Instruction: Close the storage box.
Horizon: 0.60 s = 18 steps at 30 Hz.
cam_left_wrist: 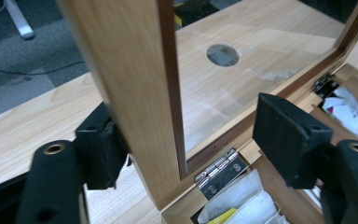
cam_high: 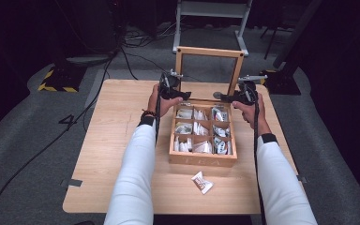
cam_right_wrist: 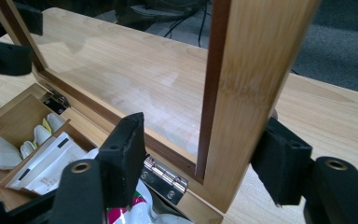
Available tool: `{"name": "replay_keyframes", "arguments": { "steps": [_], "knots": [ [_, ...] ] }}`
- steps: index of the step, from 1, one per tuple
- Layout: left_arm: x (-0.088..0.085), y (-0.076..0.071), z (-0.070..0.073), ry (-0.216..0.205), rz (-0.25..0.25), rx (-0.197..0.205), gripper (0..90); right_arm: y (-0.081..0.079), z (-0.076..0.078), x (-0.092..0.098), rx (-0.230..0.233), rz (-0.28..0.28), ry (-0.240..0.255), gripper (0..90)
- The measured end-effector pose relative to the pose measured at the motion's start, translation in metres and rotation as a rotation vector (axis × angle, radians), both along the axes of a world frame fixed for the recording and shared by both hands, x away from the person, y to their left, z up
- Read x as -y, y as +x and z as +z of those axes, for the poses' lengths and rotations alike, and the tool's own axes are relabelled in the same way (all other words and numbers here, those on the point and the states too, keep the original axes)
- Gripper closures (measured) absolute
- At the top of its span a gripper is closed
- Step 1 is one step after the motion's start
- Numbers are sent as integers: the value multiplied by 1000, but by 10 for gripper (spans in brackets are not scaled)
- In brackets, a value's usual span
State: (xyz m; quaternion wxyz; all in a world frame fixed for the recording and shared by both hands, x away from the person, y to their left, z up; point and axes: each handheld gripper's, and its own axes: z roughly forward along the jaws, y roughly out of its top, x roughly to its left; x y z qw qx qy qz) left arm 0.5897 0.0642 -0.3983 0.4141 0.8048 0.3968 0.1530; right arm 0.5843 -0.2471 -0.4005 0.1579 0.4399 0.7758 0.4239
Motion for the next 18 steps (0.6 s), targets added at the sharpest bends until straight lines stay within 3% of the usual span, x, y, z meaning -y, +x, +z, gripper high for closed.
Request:
{"name": "replay_keyframes", "arguments": {
  "steps": [4, 7, 11, 14, 18],
  "knots": [
    [-5, -4, 7, -5, -10, 10, 353, -3, 3, 2, 1, 11, -8, 422],
    [-8, -7, 12, -16, -9, 15, 423, -7, 6, 2, 31, 3, -3, 453],
    [-11, -14, 15, -9, -25, 27, 451, -11, 7, 6, 50, 14, 16, 507],
    [-14, -18, 18, -30, -32, 30, 474, -15, 10, 12, 56, 42, 39, 518],
    [-13, -25, 23, -18, -39, 44, 478, -23, 15, 13, 83, 49, 24, 534]
  ]
}}
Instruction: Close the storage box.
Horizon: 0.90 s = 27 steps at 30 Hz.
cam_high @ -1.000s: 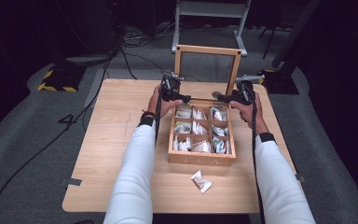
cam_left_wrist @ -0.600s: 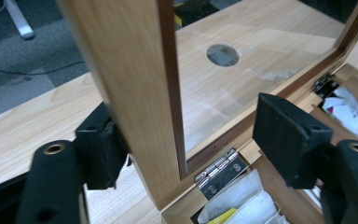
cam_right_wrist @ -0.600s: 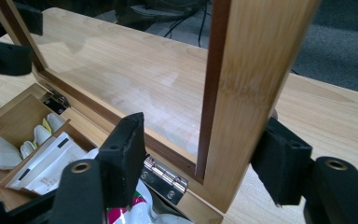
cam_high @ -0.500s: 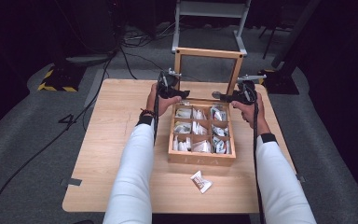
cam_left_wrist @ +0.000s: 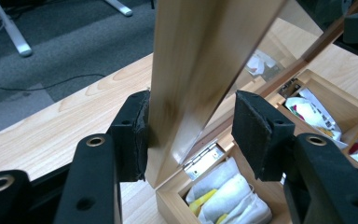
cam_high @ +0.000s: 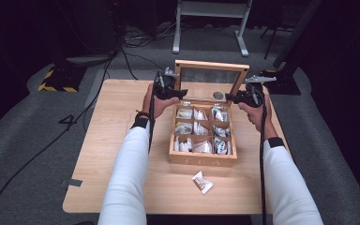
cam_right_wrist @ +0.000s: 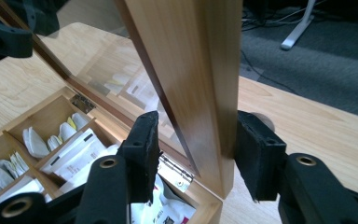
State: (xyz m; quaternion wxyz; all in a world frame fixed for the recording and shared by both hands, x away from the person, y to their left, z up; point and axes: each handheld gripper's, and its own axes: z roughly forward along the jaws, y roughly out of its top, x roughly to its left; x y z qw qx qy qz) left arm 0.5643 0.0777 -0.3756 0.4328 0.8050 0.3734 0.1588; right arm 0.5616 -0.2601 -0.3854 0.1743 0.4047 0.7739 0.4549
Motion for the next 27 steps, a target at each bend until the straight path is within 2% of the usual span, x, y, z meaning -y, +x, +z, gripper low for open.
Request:
{"name": "replay_keyframes", "arguments": {
  "steps": [3, 7, 10, 12, 14, 18, 20, 24, 27],
  "knots": [
    [-3, -7, 3, -22, -5, 19, 482, -7, 1, 0, 27, -8, -20, 548],
    [-8, -17, 9, -25, -17, 46, 504, -13, 3, 3, 24, 5, -17, 555],
    [-11, -25, 16, -41, -34, 67, 508, -19, 7, 4, 47, 20, -25, 552],
    [-12, -30, 20, -35, -43, 84, 514, -22, 10, 4, 54, 23, -25, 551],
    [-14, -33, 23, -45, -49, 82, 518, -26, 12, 5, 70, 24, -28, 551],
    [-15, -40, 29, -14, -64, 93, 533, -32, 15, 10, 76, 34, -8, 551],
    [-15, -43, 30, -16, -68, 90, 533, -34, 16, 10, 81, 38, -16, 552],
    [-17, -48, 33, -19, -82, 110, 533, -38, 19, 9, 84, 45, -47, 566],
    [-18, -54, 34, 17, -99, 138, 549, -43, 23, 8, 91, 53, -66, 565]
  ]
}}
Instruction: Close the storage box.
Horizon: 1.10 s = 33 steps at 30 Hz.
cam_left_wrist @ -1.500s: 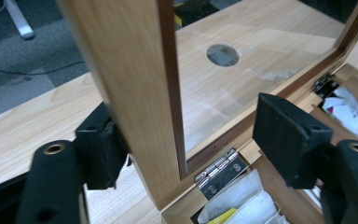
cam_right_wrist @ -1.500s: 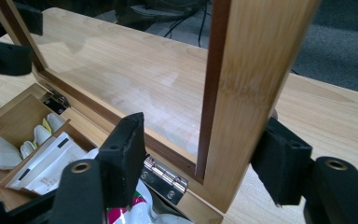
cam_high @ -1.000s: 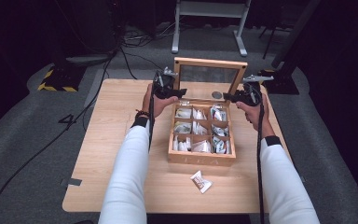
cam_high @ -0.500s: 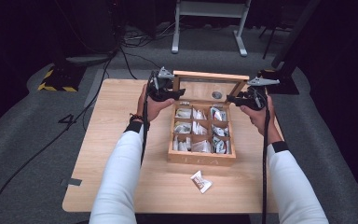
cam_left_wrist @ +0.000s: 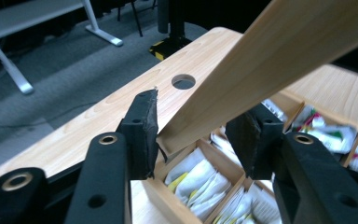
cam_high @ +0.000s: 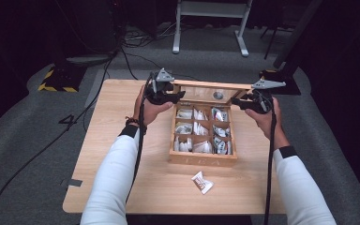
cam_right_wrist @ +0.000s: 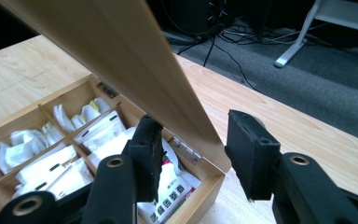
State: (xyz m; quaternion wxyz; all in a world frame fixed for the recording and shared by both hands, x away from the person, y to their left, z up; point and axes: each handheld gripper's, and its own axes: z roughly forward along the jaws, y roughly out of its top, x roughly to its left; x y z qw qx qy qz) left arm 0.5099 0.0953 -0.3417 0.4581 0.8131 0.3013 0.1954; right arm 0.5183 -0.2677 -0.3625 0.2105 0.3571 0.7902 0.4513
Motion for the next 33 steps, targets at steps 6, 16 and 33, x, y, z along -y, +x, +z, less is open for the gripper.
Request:
{"name": "replay_keyframes", "arguments": {
  "steps": [6, 16, 33],
  "knots": [
    [-3, -12, 6, 11, -21, 29, 570, -12, 9, 1, 24, 32, -1, 561],
    [-4, -26, 13, 52, -53, 59, 584, -25, 11, 4, 30, 38, 29, 558],
    [-5, -50, 15, 88, -80, 89, 576, -51, 13, 11, 78, 87, 30, 544]
  ]
}}
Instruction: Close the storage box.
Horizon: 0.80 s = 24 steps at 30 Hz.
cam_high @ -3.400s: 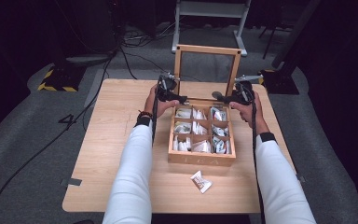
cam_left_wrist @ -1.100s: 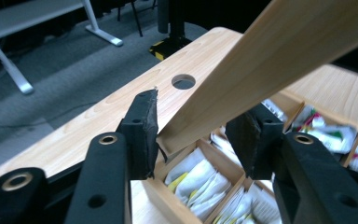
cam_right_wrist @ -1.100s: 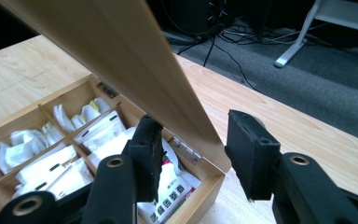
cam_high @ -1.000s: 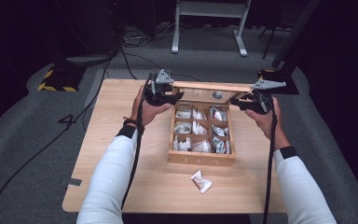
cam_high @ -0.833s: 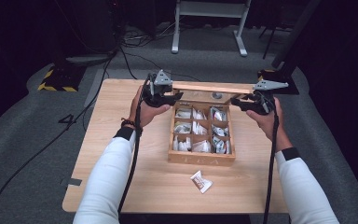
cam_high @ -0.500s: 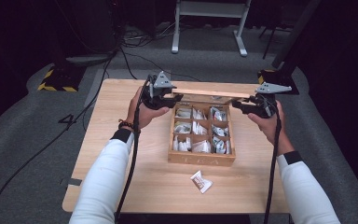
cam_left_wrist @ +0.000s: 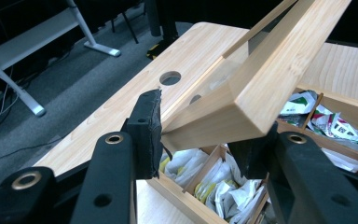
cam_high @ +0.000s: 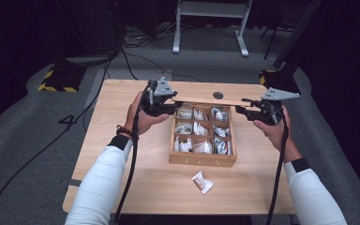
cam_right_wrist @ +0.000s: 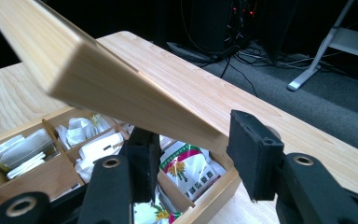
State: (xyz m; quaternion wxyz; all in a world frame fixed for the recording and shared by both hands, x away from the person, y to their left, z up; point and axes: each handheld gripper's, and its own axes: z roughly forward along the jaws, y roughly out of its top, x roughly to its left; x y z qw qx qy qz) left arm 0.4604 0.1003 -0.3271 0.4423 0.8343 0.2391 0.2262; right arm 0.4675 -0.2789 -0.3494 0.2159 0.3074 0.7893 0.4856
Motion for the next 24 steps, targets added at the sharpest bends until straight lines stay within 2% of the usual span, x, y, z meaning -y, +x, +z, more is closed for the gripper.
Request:
{"name": "replay_keyframes", "arguments": {
  "steps": [8, 14, 19, 24],
  "knots": [
    [-1, -9, -6, 6, -12, -6, 546, -12, -1, 0, 10, 23, -9, 542],
    [-1, -17, -12, 25, -4, -5, 514, -19, -6, 0, 8, 17, -25, 488],
    [-2, -22, -18, 35, 5, -13, 476, -26, -9, 1, 24, 18, -44, 469],
    [-5, -27, -23, 23, 5, -26, 444, -31, -12, 2, 15, 28, -40, 463]
  ]
}}
